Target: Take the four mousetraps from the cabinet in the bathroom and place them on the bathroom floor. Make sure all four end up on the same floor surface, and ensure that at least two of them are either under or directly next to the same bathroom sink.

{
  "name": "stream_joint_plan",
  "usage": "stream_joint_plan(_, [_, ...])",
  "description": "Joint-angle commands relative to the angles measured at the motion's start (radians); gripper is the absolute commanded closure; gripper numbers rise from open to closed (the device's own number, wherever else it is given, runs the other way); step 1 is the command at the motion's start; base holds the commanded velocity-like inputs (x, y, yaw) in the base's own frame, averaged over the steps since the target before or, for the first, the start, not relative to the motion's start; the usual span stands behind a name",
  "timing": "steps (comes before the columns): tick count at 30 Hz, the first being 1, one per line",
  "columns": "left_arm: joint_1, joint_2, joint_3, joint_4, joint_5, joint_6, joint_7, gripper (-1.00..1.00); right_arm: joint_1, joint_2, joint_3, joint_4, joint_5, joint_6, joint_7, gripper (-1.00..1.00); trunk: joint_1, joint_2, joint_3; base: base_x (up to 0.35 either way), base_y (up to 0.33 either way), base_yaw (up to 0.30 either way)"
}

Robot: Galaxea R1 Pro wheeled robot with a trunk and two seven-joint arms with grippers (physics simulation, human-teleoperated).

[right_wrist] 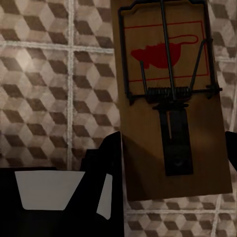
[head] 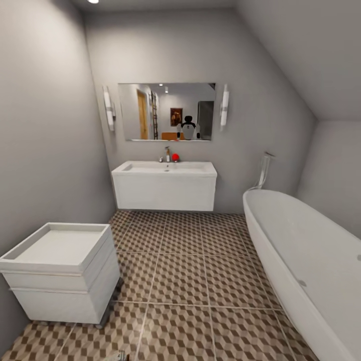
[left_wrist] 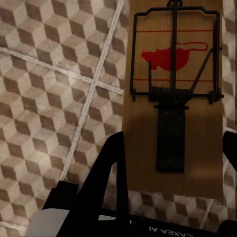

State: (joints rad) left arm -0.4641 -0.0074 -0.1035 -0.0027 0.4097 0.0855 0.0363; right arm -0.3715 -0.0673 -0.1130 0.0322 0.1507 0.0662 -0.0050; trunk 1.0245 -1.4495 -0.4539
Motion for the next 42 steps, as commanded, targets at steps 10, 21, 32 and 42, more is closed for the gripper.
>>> stream_joint_plan(10, [-0.001,-0.001,-0.009,0.000,0.009,0.003,0.004,1.00,-0.001,0.000,-0.008,0.002,0.009,0.000,0.000,1.00,0.001,-0.001,-0.001,0.320,0.000,-0.003])
stream_joint_plan(21, [-0.001,-0.001,-0.009,0.000,0.009,0.003,0.004,1.00,-0.001,-0.002,-0.008,0.002,0.009,0.000,-0.003,1.00,0.001,-0.001,-0.001,0.320,0.000,-0.052])
stream_joint_plan(32, [-0.001,0.000,-0.008,0.000,0.009,0.003,0.004,1.00,-0.001,-0.004,-0.008,0.001,0.015,-0.013,-0.013,1.00,0.001,-0.001,-0.001,0.320,0.000,-0.001])
stream_joint_plan(42, [-0.001,-0.007,-0.010,0.000,0.009,0.003,0.004,1.00,-0.001,-0.009,-0.008,0.000,0.014,-0.014,-0.014,1.00,0.001,-0.001,-0.001,0.320,0.000,0.000])
